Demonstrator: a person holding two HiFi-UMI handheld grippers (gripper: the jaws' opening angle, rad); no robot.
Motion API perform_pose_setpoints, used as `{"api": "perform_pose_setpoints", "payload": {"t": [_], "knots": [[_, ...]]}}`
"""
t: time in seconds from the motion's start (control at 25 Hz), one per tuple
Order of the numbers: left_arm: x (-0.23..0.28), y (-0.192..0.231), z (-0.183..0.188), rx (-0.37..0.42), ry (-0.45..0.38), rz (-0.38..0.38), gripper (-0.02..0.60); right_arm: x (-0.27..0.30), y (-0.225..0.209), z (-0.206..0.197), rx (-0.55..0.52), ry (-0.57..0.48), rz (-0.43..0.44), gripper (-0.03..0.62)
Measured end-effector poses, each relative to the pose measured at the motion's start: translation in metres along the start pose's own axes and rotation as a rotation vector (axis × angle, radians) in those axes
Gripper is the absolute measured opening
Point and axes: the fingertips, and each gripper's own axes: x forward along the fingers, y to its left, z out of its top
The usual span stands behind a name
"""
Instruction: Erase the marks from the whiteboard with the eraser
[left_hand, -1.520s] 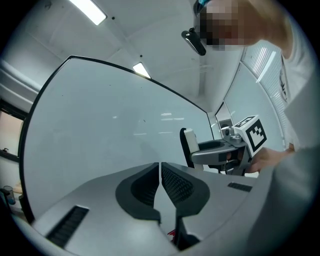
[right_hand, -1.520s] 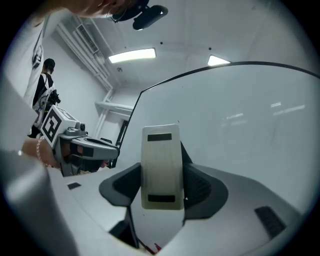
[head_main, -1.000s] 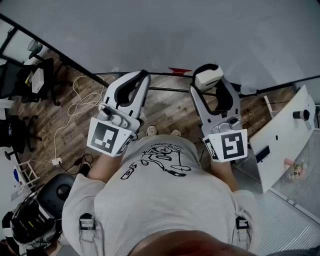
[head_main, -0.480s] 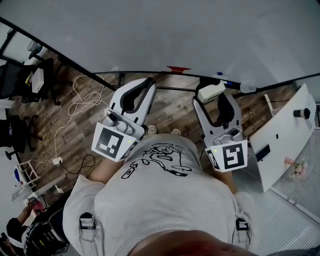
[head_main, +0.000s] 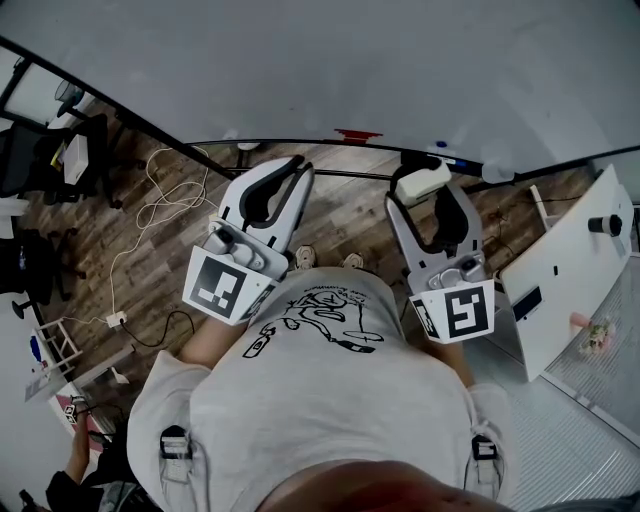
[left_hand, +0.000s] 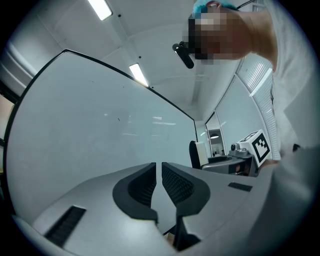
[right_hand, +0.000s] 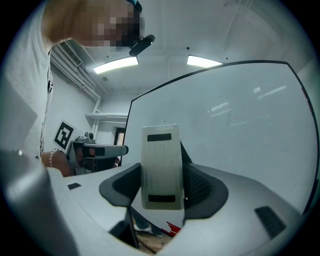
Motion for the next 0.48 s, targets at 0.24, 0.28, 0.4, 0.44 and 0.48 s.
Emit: {"api": "perform_pose_setpoints", "payload": {"t": [0.24,0.28,0.4,0.44,0.48], "knots": [[0.001,0.005,0.0,-0.009,-0.006,-0.009,0.034,0.007,0.001,-0.001,0.011,0.003,0.001,0.261],[0.001,0.007,-0.001,-0.009,-0.003,-0.011,0.034,0.009,0.001,-0.001,0.011,0.003,0.001,0.262],[0.002,0.014,-0.003,-0.009,0.006,-0.011,0.034,0.018,0.0,0.0,0.01,0.006,0.001,0.261],[0.002,0.018,-0.003,-0.01,0.007,-0.011,0.034,0.021,0.0,0.0,0.009,0.007,0.001,0.261],[0.003,0.021,-0.002,-0.011,0.008,-0.011,0.034,0.024,-0.001,0.001,0.008,0.008,0.001,0.261]]}}
